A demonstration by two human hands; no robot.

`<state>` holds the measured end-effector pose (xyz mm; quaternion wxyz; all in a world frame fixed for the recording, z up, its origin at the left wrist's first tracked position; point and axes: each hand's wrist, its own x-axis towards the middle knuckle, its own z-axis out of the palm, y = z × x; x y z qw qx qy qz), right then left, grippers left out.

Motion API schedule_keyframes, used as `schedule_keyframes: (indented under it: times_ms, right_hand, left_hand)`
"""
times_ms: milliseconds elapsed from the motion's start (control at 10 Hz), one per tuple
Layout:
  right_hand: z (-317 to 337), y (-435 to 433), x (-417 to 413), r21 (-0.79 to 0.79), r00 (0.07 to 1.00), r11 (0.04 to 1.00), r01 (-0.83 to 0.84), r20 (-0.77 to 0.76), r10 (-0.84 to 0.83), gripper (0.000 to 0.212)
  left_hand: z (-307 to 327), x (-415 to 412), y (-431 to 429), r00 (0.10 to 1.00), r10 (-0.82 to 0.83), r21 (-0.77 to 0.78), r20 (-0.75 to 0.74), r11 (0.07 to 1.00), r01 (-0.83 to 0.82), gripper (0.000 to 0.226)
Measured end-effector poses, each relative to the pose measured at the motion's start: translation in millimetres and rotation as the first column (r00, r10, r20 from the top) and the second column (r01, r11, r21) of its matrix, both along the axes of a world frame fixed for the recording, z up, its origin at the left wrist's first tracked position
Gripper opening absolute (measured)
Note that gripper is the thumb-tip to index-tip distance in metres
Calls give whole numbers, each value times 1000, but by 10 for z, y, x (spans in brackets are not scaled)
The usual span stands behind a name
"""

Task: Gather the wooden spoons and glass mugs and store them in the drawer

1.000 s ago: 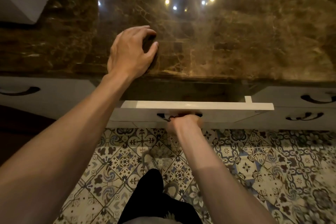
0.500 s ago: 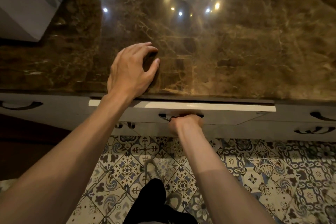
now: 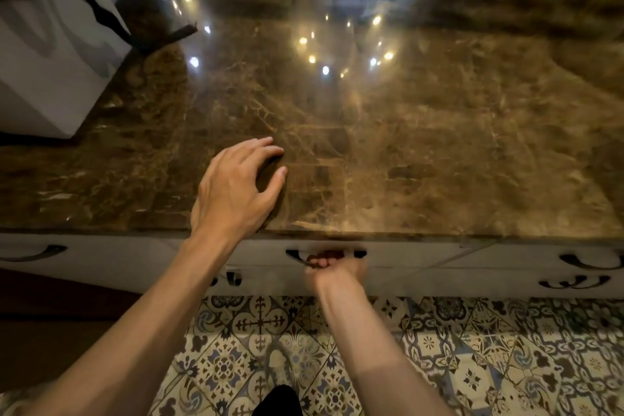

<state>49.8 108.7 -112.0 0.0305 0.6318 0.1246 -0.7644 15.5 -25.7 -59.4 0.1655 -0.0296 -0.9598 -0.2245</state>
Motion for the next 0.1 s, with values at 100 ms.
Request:
schedule_keyframes:
  times_ms: [100]
  right_hand:
    - [39,163,231,-30,985,984,-174,-22,173,32]
  left_hand:
    - [5,26,1,1000,4,4,10,1000,-4,35]
